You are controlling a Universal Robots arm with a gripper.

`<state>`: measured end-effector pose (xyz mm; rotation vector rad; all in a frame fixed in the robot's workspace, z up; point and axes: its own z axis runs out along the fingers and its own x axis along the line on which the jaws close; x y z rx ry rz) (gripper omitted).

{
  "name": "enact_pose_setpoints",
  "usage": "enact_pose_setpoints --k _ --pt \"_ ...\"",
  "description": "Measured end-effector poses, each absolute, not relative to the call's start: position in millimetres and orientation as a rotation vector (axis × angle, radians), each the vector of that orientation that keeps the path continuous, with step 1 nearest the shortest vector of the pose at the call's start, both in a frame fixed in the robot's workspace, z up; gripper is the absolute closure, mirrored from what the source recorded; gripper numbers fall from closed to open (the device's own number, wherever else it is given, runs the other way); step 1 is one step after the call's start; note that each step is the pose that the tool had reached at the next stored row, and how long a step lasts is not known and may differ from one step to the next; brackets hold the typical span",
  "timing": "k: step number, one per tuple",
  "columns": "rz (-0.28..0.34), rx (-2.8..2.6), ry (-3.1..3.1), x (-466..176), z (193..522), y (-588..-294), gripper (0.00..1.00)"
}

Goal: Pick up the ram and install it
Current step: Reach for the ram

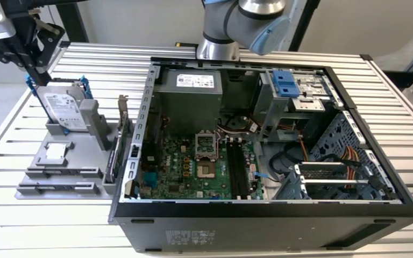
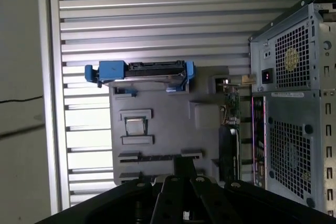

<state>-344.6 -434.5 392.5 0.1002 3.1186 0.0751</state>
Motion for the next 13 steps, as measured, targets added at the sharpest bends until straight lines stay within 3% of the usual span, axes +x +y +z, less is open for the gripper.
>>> enact_pose_setpoints --k 13 --pt "0.075 0.096 3.119 -345 392 -448 1.0"
